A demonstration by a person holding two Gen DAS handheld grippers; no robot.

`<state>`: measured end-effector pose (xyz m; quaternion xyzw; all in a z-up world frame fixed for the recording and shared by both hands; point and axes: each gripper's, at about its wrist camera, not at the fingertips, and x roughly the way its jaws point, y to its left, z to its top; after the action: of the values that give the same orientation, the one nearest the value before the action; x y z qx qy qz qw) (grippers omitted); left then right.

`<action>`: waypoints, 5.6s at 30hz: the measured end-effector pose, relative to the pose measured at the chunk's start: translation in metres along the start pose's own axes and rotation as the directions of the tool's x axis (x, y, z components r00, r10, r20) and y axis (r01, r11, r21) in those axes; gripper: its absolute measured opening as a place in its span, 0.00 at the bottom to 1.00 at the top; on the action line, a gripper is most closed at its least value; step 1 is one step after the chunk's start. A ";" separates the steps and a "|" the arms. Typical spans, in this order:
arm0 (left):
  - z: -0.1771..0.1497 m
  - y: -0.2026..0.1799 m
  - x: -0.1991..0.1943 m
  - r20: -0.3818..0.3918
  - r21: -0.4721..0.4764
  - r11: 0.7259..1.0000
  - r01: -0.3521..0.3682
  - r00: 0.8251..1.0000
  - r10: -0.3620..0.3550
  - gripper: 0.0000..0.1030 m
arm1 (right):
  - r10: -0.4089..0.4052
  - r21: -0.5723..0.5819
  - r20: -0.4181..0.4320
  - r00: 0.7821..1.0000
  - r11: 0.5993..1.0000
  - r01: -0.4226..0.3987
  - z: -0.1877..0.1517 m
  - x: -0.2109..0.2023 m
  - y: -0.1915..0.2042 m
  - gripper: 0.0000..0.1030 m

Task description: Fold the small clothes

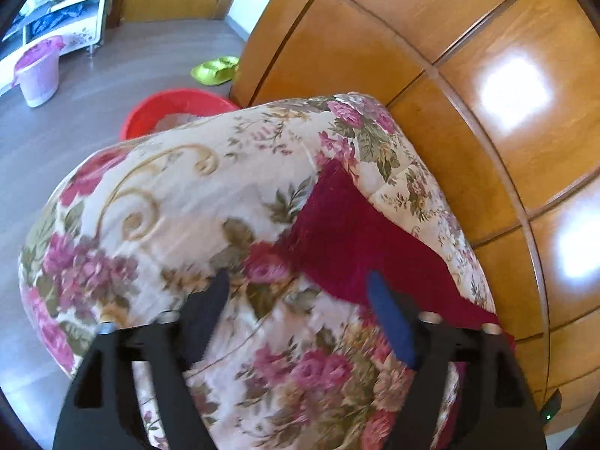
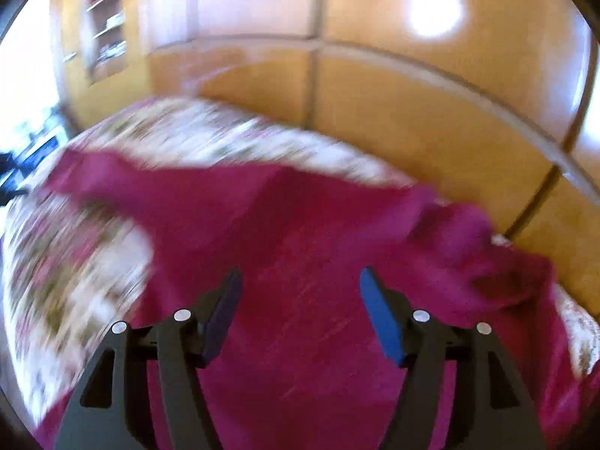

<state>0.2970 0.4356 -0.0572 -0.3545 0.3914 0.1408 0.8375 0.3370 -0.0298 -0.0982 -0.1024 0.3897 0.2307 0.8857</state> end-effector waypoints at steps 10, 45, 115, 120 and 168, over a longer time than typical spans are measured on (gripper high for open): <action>-0.015 -0.025 0.050 0.035 0.135 0.990 -0.050 0.998 0.046 0.39 | 0.095 -0.049 -0.011 0.995 0.994 -0.095 0.009 0.017 0.068 0.62; -0.120 -0.033 -0.042 0.176 0.184 0.961 -0.207 0.969 0.175 0.62 | 0.138 0.118 -0.109 0.984 0.985 -0.125 -0.040 -0.031 0.076 0.91; -0.403 -0.250 -0.029 -0.156 0.677 0.730 0.096 0.988 0.015 0.68 | -0.649 0.730 -0.309 0.695 0.306 0.611 -0.218 -0.294 -0.471 0.06; -0.403 -0.247 -0.036 -0.166 0.680 0.725 0.108 0.986 0.009 0.68 | -0.598 0.828 -0.293 0.746 0.231 0.511 -0.261 -0.299 -0.481 0.71; -0.349 -0.178 -0.099 -0.077 0.637 0.764 0.103 0.995 -0.070 0.46 | 0.004 0.604 -0.180 0.984 0.790 0.108 -0.282 -0.283 -0.196 0.56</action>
<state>0.1290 0.0680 -0.0507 -0.0690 0.4190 -0.0483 0.9040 0.0844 -0.3961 -0.0794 0.1592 0.5153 0.0581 0.8401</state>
